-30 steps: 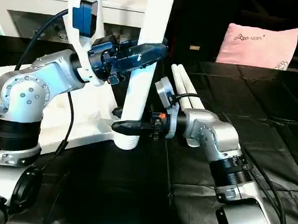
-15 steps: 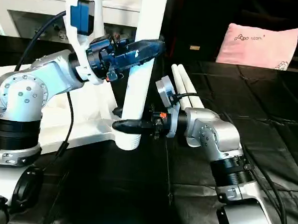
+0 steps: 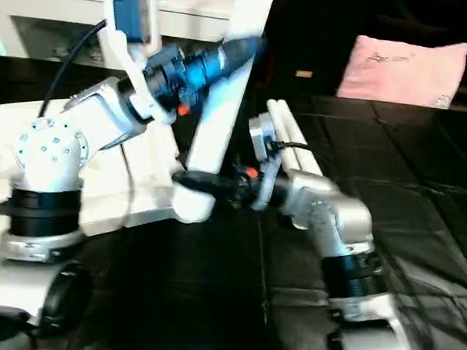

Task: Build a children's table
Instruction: Pick table leg

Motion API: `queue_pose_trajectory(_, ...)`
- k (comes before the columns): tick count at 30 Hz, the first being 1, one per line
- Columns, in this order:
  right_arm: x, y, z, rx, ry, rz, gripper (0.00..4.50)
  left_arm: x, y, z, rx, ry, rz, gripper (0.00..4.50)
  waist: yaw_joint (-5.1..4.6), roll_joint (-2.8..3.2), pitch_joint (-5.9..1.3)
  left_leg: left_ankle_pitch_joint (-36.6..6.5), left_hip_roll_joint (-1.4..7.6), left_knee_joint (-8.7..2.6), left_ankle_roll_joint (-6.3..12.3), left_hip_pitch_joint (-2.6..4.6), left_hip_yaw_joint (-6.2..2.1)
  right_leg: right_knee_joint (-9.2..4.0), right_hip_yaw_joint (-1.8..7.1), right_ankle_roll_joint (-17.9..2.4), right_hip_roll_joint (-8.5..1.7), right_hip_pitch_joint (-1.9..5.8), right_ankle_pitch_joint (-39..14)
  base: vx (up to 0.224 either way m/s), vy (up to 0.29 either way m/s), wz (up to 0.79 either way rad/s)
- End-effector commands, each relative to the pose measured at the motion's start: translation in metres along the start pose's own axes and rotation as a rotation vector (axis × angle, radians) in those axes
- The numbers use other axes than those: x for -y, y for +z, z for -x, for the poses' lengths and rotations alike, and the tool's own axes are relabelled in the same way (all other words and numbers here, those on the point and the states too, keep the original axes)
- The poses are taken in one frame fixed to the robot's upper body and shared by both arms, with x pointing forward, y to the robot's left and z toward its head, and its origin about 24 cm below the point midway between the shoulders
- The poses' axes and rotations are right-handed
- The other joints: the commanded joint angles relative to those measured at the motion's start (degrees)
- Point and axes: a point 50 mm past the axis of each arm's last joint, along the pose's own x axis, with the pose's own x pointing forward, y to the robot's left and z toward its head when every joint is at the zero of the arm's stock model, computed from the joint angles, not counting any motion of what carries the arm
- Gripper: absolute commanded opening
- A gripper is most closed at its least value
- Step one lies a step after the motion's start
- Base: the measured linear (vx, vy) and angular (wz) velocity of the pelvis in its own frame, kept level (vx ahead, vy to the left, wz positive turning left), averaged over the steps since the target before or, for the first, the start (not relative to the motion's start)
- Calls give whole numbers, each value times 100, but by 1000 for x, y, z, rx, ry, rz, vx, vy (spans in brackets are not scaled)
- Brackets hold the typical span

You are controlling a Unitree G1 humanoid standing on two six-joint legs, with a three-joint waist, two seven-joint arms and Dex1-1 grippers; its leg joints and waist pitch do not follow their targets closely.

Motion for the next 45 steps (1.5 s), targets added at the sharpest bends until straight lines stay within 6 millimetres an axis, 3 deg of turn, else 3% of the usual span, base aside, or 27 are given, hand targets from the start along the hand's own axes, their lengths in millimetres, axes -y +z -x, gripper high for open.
queue_pose_trajectory(1, 5, 2, 5, 38, -91, 4, 197, 5, 6, 1, 59, -7, -20, 425, 2, -21, -458, -1036, 22, -359, -91, 160, 38, -455, 78, -1313, -191, 274, -445, 0, 0, 0)
queue_pose_trajectory(5, 8, 3, 3, 84, -137, 24, 196, 0, 8, 5, 82, 48, -52, 450, 4, -17, -459, -1053, 25, -365, -139, 159, 39, -460, 86, -1218, -192, 269, -470, 0, 0, 0)
queue_pose_trajectory(12, 12, 2, -1, 100, -261, 72, 193, -7, 20, 19, 151, 153, -108, 450, -4, -12, -450, -1035, 22, -385, -207, 150, 31, -457, 84, -1095, -188, 265, -450, 0, 0, 0)
queue_pose_trajectory(19, 21, -6, -4, 63, -461, 140, 193, -46, 37, 56, 167, 551, -229, 450, -36, 20, -437, -1285, 15, -425, -401, 173, 7, -489, 93, -756, -179, 230, -839, 0, 0, 0)
queue_pose_trajectory(23, 23, -9, -8, 63, -533, 182, 193, -63, 34, 75, 73, 733, -326, 450, -53, 9, -438, -1320, 22, -441, -447, 173, 2, -495, 97, -639, -186, 206, -910, 0, 0, 0)
queue_pose_trajectory(25, 19, -13, -14, 85, -524, 176, 193, -66, 31, 81, 51, 781, -353, 450, -55, 19, -446, -1260, 34, -438, -425, 174, 2, -473, 101, -702, -194, 202, -704, 0, 0, 0)
queue_pose_trajectory(30, 15, -20, -23, 132, -539, 146, 193, -68, 27, 82, 53, 809, -356, 450, -53, 10, -474, -988, 33, -425, -348, 169, 7, -406, 85, -951, -184, 219, -26, 0, 0, 0)
queue_pose_trajectory(33, 15, -24, -26, 138, -556, 163, 193, -69, 23, 81, 26, 818, -373, 450, -51, 3, -450, -1090, 33, -439, -348, 161, 17, -428, 94, -932, -198, 210, -198, 0, 0, 0)
queue_pose_trajectory(34, 15, -28, -28, 126, -568, 174, 193, -69, 16, 78, -22, 811, -406, 450, -63, -81, -445, -1137, 32, -442, -339, 157, 28, -446, 97, -899, -194, 225, -287, 0, 0, 0)
queue_pose_trajectory(36, 15, -30, -29, 121, -567, 181, 193, -69, 13, 76, -40, 806, -421, 450, -52, -26, -440, -1210, 40, -454, -370, 165, 16, -456, 106, -817, -211, 209, -490, 0, 0, 0)
queue_pose_trajectory(37, 15, -32, -30, 107, -573, 186, 193, -68, 9, 72, -60, 790, -431, 450, -61, -61, -435, -1228, 45, -460, -376, 163, 18, -467, 104, -801, -206, 201, -525, 0, 0, 0)
queue_pose_trajectory(45, 19, -34, -30, 100, -640, 185, 193, -53, -6, 49, -109, 624, -435, 450, -71, -78, -432, -1263, 38, -460, -411, 159, 17, -453, 107, -819, -206, 199, -449, 0, 0, 0)
